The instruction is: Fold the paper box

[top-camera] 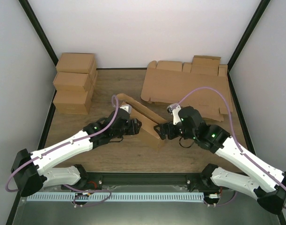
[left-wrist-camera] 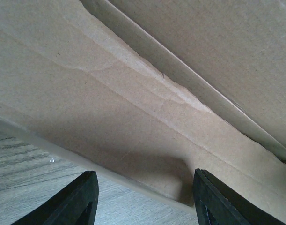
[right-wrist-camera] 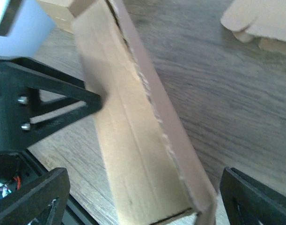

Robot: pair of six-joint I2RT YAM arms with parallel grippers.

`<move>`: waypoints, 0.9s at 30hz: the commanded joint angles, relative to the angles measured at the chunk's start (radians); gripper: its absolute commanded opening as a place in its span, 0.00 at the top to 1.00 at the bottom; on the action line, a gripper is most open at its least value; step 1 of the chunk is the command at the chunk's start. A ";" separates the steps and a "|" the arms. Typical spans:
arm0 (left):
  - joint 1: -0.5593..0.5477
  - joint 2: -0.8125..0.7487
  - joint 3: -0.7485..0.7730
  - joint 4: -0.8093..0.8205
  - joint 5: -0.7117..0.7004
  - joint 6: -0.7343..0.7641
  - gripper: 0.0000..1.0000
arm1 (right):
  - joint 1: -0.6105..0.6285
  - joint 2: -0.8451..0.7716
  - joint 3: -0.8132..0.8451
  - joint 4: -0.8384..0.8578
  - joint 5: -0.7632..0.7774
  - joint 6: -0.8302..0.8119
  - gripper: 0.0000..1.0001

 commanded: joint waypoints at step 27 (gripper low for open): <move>0.015 0.037 0.071 -0.079 -0.004 0.052 0.42 | 0.008 0.327 0.292 -0.264 -0.034 -0.432 0.16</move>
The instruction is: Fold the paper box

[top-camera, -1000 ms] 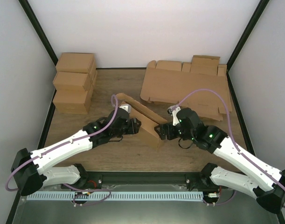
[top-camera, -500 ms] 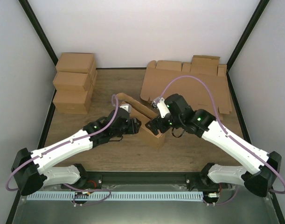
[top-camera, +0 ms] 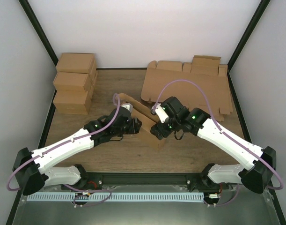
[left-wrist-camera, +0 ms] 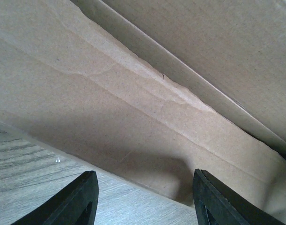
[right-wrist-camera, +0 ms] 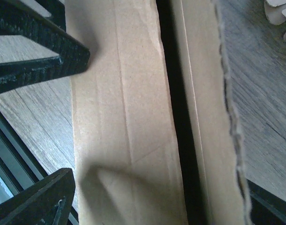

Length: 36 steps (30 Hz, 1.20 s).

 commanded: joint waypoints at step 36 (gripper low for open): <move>0.460 -0.071 0.202 -0.107 0.210 0.703 0.32 | 0.083 -0.009 0.052 -0.027 0.054 -0.049 0.45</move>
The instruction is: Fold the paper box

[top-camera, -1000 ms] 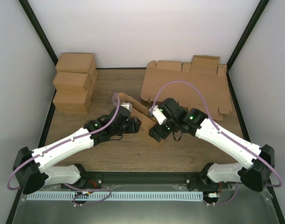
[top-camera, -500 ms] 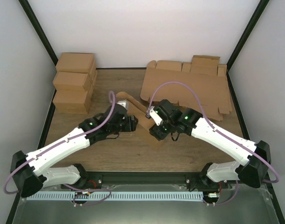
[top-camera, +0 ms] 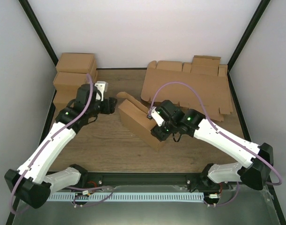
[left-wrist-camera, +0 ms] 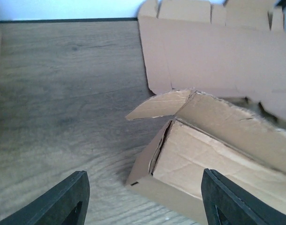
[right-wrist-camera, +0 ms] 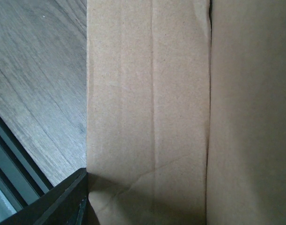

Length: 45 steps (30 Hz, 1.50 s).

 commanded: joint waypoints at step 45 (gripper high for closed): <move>0.355 0.199 -0.047 0.190 0.812 0.867 0.44 | 0.006 -0.027 0.013 0.071 -0.171 -0.067 0.47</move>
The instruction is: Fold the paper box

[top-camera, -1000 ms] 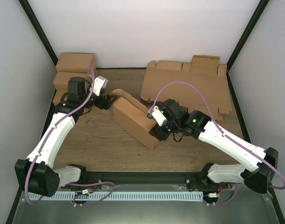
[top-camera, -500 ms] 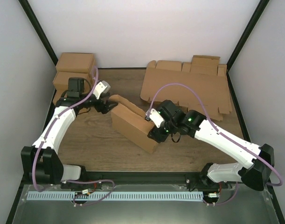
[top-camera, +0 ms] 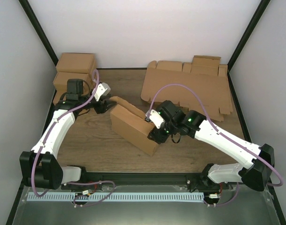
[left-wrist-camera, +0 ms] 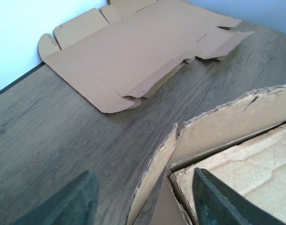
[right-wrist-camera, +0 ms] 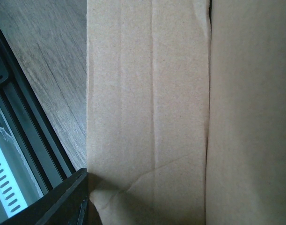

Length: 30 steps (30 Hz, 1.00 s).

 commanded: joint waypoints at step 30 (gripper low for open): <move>-0.078 -0.122 -0.054 0.070 -0.310 -0.169 0.29 | 0.007 0.046 0.106 -0.022 0.044 -0.005 0.35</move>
